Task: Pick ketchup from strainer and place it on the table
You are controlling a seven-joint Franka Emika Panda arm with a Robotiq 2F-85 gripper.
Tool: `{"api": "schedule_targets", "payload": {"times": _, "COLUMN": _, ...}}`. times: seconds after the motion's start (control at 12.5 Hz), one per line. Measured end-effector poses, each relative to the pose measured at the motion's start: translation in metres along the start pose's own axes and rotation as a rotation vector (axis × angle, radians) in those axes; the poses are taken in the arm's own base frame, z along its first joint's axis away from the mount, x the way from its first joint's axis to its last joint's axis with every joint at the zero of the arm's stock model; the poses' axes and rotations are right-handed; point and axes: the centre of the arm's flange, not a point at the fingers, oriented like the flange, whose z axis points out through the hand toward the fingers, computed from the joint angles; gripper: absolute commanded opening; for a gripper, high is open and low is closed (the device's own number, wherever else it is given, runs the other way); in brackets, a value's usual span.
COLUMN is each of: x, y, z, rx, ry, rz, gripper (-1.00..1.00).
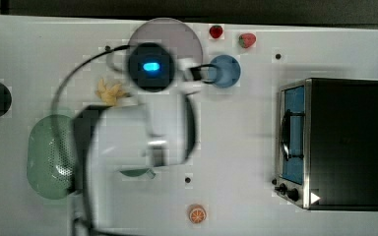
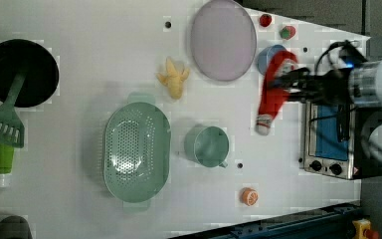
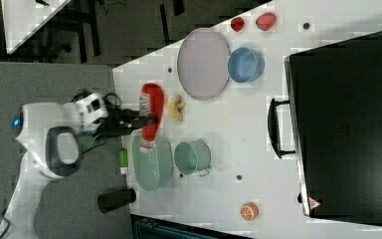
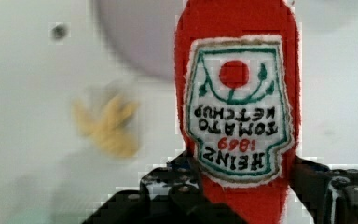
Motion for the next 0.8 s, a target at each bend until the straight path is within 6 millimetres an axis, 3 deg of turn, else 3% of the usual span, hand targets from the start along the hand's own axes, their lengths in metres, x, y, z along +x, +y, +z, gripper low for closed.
{"api": "schedule_targets", "payload": {"times": 0.16, "x": 0.029, "y": 0.065, "z": 0.010, "rx": -0.021, "ry": -0.019, "rz": 0.117, "gripper": 0.17}}
{"api": "schedule_targets", "payload": {"times": 0.4, "x": 0.036, "y": 0.135, "z": 0.045, "rx": -0.065, "ry": -0.072, "rz": 0.212, "gripper": 0.17}}
{"api": "schedule_targets", "payload": {"times": 0.56, "x": 0.023, "y": 0.155, "z": 0.076, "rx": -0.072, "ry": -0.077, "rz": 0.214, "gripper": 0.17}}
{"api": "schedule_targets", "payload": {"times": 0.8, "x": 0.005, "y": 0.155, "z": 0.123, "rx": -0.065, "ry": -0.049, "rz": 0.191, "gripper": 0.17}}
